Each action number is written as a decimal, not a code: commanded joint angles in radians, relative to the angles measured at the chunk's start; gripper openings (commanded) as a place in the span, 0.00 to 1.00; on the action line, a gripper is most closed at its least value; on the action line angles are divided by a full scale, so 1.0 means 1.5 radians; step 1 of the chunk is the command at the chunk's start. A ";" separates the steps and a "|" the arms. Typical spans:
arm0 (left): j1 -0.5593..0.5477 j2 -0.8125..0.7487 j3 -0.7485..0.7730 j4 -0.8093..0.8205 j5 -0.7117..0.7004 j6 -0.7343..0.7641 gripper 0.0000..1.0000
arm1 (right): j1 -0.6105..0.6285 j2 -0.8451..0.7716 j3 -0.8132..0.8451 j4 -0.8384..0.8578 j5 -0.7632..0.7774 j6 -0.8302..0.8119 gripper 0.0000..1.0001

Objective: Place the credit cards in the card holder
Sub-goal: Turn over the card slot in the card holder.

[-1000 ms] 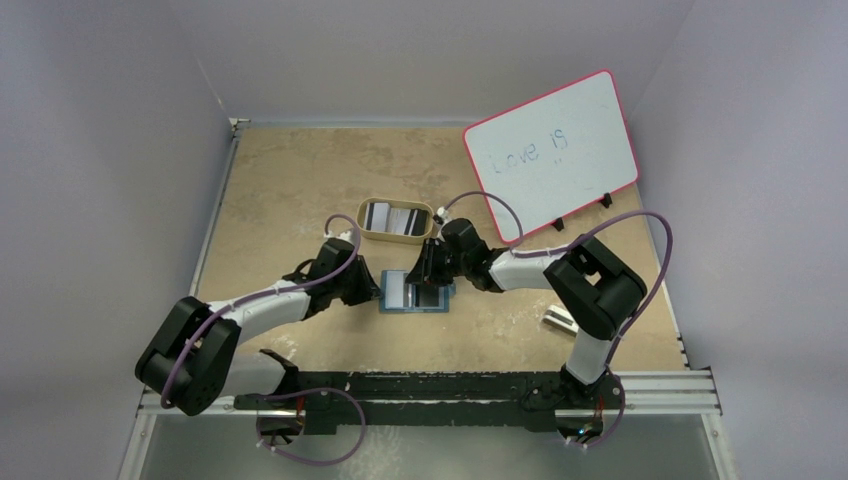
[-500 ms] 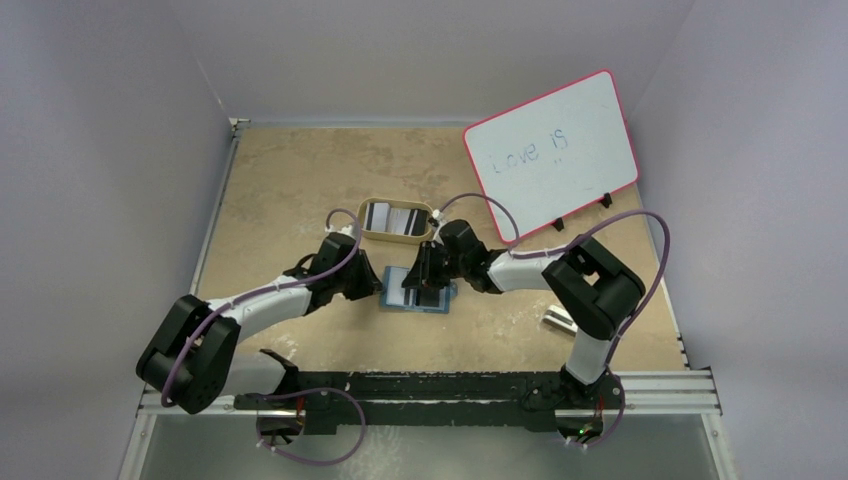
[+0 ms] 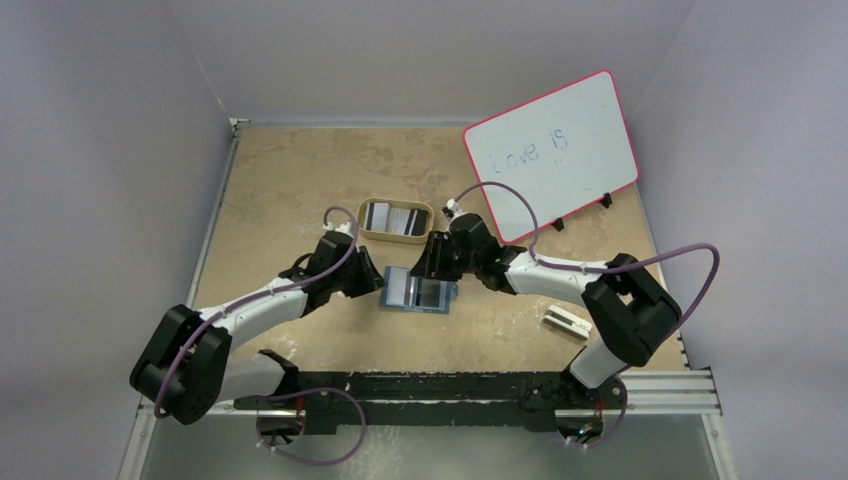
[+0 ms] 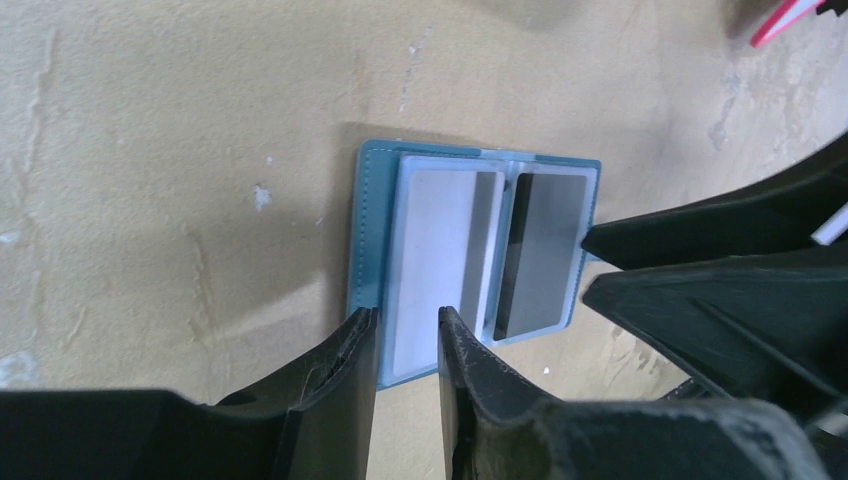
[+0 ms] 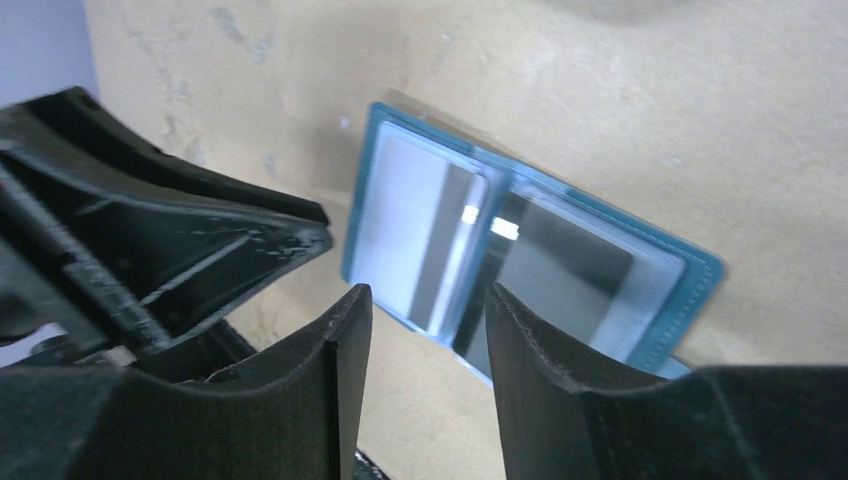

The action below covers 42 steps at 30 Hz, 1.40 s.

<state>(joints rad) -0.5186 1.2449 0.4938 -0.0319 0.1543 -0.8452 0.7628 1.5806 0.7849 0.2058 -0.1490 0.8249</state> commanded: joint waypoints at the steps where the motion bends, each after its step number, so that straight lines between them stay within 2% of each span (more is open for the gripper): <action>1: -0.003 0.004 0.003 0.074 0.035 -0.002 0.29 | -0.006 -0.024 -0.025 -0.031 0.040 0.000 0.53; 4: -0.003 0.014 -0.001 0.082 0.035 -0.002 0.28 | -0.007 -0.028 -0.030 -0.039 0.056 0.001 0.55; 15: -0.003 0.053 0.000 0.066 0.030 0.013 0.16 | -0.010 -0.031 -0.031 -0.063 0.086 0.008 0.60; 21: -0.003 0.051 -0.005 0.064 0.025 0.012 0.14 | -0.009 -0.019 -0.029 -0.056 0.079 0.008 0.62; 42: -0.006 0.048 -0.031 0.102 0.036 -0.007 0.11 | -0.011 0.015 -0.056 0.127 -0.083 0.053 0.61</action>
<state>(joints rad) -0.5186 1.3247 0.4511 0.0555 0.1974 -0.8471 0.7429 1.6108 0.7128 0.2974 -0.1871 0.8738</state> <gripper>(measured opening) 0.112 0.616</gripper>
